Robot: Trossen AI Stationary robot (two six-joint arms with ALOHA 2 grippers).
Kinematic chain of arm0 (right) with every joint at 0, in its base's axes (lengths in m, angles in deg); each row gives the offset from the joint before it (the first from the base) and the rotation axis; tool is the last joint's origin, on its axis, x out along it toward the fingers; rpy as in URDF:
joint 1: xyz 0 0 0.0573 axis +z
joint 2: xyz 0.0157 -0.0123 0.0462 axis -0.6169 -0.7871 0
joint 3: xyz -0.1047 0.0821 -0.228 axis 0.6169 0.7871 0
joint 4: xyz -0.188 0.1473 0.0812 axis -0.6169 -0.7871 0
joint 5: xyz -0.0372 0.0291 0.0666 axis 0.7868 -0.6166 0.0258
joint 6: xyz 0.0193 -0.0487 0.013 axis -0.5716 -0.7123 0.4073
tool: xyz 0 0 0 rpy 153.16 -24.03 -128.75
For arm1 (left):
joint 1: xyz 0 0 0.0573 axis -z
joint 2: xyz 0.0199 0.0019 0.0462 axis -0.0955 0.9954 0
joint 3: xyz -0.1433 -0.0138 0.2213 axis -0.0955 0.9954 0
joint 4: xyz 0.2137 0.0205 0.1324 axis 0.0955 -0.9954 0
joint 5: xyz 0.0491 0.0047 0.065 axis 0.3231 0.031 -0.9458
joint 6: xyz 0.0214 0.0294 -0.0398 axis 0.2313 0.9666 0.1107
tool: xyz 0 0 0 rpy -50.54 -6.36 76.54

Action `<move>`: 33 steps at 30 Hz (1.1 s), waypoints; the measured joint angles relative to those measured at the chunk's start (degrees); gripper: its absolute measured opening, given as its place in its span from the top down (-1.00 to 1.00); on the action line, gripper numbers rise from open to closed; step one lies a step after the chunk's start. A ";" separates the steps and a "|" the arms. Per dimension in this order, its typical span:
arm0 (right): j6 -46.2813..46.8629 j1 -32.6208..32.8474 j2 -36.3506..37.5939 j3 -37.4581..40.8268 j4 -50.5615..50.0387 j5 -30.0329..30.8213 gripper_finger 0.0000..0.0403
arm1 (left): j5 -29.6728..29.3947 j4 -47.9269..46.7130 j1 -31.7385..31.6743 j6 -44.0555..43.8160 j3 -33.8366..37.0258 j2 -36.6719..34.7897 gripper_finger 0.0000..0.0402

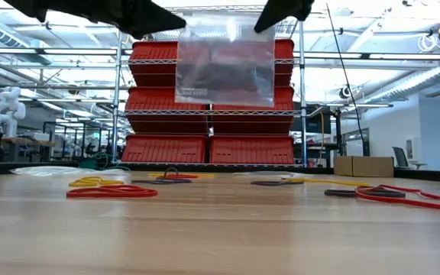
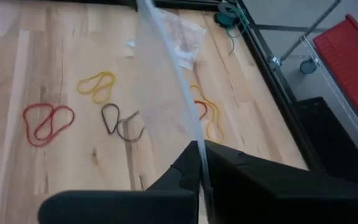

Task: Sort rubber bands
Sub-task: Open the bottom zip bag

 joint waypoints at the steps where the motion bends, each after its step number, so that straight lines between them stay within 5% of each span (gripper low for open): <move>1: 0.44 -0.02 0.00 0.01 0.16 0.00 0.98 | 0.00 -1.00 -0.30 -0.60 0.00 0.02 0.99; 10: 0.60 -0.03 0.42 -2.04 1.56 -1.06 0.57 | 0.44 -8.19 -0.75 -8.67 0.00 0.39 1.00; 15: -0.02 -1.62 -1.94 -2.15 9.14 -11.15 0.39 | 0.57 -9.85 -0.62 -11.07 0.00 0.77 1.00; 23: -4.26 -3.54 -8.71 -2.15 17.47 -12.96 0.41 | 3.16 -9.83 -0.43 -11.53 0.00 2.47 1.00; 28: -6.47 -4.59 -11.87 -2.15 22.87 -21.87 0.42 | 3.63 -9.85 -0.43 -11.53 0.00 4.67 1.00; 33: -7.84 -5.40 -15.24 -2.13 22.68 -22.98 0.42 | 3.64 -9.45 -0.43 -11.66 0.00 5.98 1.00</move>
